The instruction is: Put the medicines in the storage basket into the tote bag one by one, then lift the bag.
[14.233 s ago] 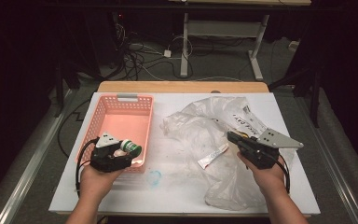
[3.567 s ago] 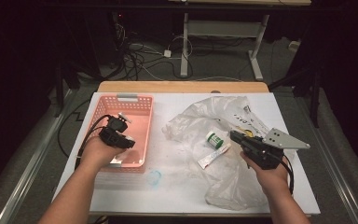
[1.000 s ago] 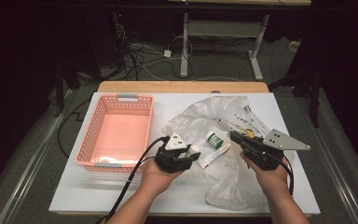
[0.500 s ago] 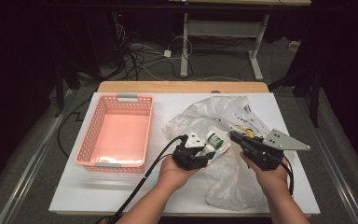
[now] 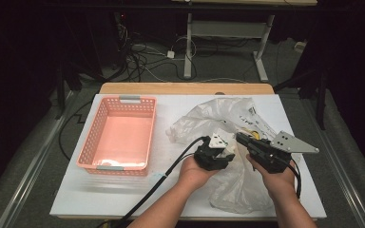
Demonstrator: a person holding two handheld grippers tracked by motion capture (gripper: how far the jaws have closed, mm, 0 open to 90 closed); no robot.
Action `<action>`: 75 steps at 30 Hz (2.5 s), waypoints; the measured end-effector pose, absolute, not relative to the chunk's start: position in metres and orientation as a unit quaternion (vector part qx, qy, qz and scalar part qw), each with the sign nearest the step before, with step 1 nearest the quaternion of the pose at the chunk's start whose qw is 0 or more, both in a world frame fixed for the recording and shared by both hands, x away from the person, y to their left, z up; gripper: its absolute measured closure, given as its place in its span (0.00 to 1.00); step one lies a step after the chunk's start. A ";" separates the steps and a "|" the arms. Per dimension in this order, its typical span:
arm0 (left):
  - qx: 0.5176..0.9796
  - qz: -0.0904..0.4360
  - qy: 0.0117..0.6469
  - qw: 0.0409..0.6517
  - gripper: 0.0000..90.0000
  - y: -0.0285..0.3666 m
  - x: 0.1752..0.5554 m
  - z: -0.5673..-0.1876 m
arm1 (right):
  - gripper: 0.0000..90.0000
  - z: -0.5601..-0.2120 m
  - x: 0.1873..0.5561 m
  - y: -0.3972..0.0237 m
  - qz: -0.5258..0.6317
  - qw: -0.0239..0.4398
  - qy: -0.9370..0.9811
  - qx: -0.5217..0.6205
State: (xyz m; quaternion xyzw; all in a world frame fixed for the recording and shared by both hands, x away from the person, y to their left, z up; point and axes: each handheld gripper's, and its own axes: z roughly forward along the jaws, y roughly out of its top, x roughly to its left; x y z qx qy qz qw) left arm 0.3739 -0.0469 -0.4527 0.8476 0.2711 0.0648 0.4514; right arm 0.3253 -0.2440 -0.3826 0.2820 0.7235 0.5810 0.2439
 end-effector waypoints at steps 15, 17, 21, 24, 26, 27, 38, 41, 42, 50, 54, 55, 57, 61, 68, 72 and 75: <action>0.844 0.086 0.280 0.450 0.41 0.002 0.357 -0.448 | 1.00 -0.385 0.326 -0.244 0.578 0.241 0.726 0.285; 0.843 0.094 0.285 0.447 0.41 0.018 0.349 -0.447 | 1.00 -0.385 0.326 -0.243 0.577 0.240 0.727 0.285; 0.848 0.102 0.289 0.432 0.40 0.045 0.332 -0.449 | 1.00 -0.386 0.326 -0.241 0.576 0.242 0.728 0.283; 0.860 0.098 0.290 0.408 0.35 0.055 0.322 -0.457 | 1.00 -0.386 0.326 -0.240 0.574 0.241 0.729 0.285; 0.869 0.094 0.291 0.390 0.33 0.057 0.317 -0.466 | 1.00 -0.386 0.326 -0.240 0.573 0.243 0.730 0.283; 0.872 0.091 0.291 0.382 0.30 0.054 0.316 -0.471 | 1.00 -0.386 0.326 -0.240 0.572 0.243 0.730 0.283; 0.878 0.084 0.309 0.355 0.28 0.027 0.334 -0.486 | 1.00 -0.388 0.327 -0.241 0.571 0.240 0.730 0.287; 0.871 0.090 0.321 0.361 0.50 0.029 0.336 -0.486 | 1.00 -0.388 0.328 -0.241 0.571 0.239 0.730 0.289; 0.871 0.093 0.320 0.362 0.54 0.029 0.336 -0.486 | 1.00 -0.388 0.328 -0.241 0.572 0.240 0.729 0.289; 0.881 0.091 0.280 0.369 0.98 0.025 0.332 -0.486 | 1.00 -0.392 0.333 -0.241 0.564 0.243 0.732 0.295; 0.877 0.078 0.285 0.379 0.98 0.029 0.333 -0.486 | 1.00 -0.394 0.332 -0.239 0.562 0.241 0.734 0.295; 0.875 0.081 0.285 0.383 0.98 0.030 0.332 -0.486 | 1.00 -0.395 0.330 -0.239 0.560 0.239 0.736 0.297; 0.866 0.086 0.290 0.397 0.98 0.033 0.331 -0.485 | 1.00 -0.397 0.329 -0.239 0.559 0.238 0.737 0.296; 0.848 0.084 0.300 0.428 0.98 0.041 0.330 -0.483 | 1.00 -0.396 0.328 -0.241 0.562 0.240 0.734 0.294; 0.818 0.105 0.301 0.480 0.98 0.053 0.327 -0.471 | 1.00 -0.390 0.329 -0.245 0.571 0.249 0.724 0.295; 0.800 0.123 0.302 0.504 0.98 0.059 0.327 -0.458 | 1.00 -0.388 0.329 -0.245 0.575 0.252 0.720 0.296; 0.792 0.139 0.298 0.514 0.98 0.061 0.325 -0.446 | 1.00 -0.387 0.329 -0.246 0.581 0.250 0.715 0.298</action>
